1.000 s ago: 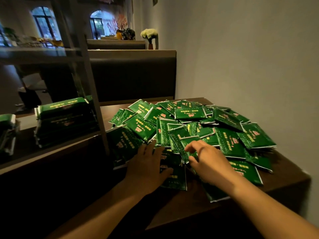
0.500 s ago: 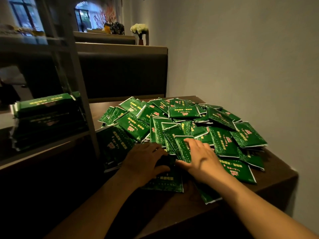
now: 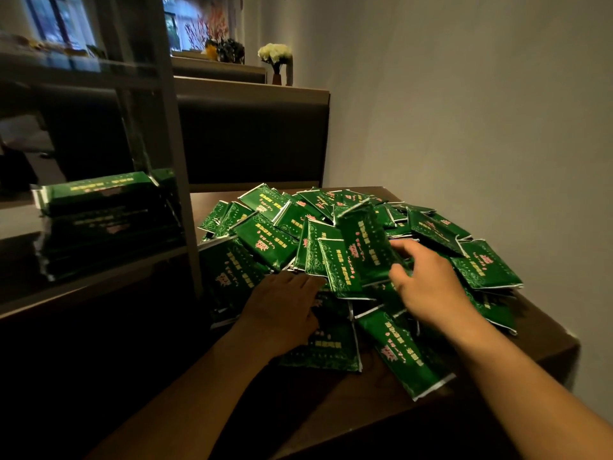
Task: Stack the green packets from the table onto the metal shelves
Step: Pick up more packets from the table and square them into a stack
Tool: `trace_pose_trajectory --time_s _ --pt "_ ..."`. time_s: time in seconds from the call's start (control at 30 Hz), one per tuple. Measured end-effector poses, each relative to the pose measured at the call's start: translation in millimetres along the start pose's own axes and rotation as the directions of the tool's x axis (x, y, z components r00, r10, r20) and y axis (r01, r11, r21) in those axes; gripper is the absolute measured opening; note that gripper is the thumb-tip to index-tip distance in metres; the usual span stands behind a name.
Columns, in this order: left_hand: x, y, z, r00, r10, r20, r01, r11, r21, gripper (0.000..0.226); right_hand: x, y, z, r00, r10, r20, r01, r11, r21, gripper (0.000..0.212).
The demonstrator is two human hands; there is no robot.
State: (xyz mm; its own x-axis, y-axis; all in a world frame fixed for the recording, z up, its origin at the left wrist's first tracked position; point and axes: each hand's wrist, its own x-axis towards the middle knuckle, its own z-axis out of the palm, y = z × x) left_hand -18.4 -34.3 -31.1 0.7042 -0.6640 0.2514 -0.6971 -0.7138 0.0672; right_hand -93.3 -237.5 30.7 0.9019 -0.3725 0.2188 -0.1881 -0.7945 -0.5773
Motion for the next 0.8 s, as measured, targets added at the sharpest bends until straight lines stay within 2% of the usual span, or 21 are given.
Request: trace_pose_trajectory --time_s 0.07,0.13,0.23,0.3,0.37,0.43,0.6,0.67,0.8 --pt "1 0 -4 1.000 -0.027 0.004 0.027 0.999 -0.027 0.061 4 2 -3 0.999 0.037 -0.032 -0.033 0.993 0.117 0.037" --pt "1 -2 -11 0.994 -0.092 -0.050 0.086 0.990 -0.113 0.060 5 3 -4 0.997 0.061 -0.055 -0.047 0.971 0.234 0.034" --pt "-7 -7 -25 0.927 -0.264 -0.265 0.140 0.902 -0.408 0.043 2 0 -5 0.987 0.133 -0.091 -0.085 0.910 0.407 0.034" --pt "-14 -5 -34 0.866 -0.373 -0.334 0.086 0.768 -0.635 0.031 0 -3 -4 0.982 0.174 -0.078 -0.112 0.856 0.505 0.028" --pt "-19 2 -40 0.863 -0.450 -0.232 0.042 0.521 -0.853 0.030 -2 -8 -1 0.984 0.172 -0.039 -0.123 0.828 0.547 0.032" --pt "-19 10 -39 0.873 -0.479 -0.089 0.047 0.264 -0.963 0.032 -8 -17 5 0.991 0.131 0.022 -0.122 0.828 0.547 0.035" --pt "-16 20 -32 0.886 -0.463 0.032 0.046 0.018 -0.999 0.025 -25 -32 28 0.976 0.034 0.213 -0.157 0.790 0.593 0.031" --pt "-17 20 -30 0.898 -0.439 0.025 0.042 0.030 -0.999 0.022 -27 -35 37 0.967 0.045 0.250 -0.201 0.739 0.643 0.027" --pt "-19 20 -26 0.889 -0.450 -0.081 0.019 0.214 -0.977 0.029 -28 -42 48 0.968 0.089 0.234 -0.217 0.761 0.611 0.038"
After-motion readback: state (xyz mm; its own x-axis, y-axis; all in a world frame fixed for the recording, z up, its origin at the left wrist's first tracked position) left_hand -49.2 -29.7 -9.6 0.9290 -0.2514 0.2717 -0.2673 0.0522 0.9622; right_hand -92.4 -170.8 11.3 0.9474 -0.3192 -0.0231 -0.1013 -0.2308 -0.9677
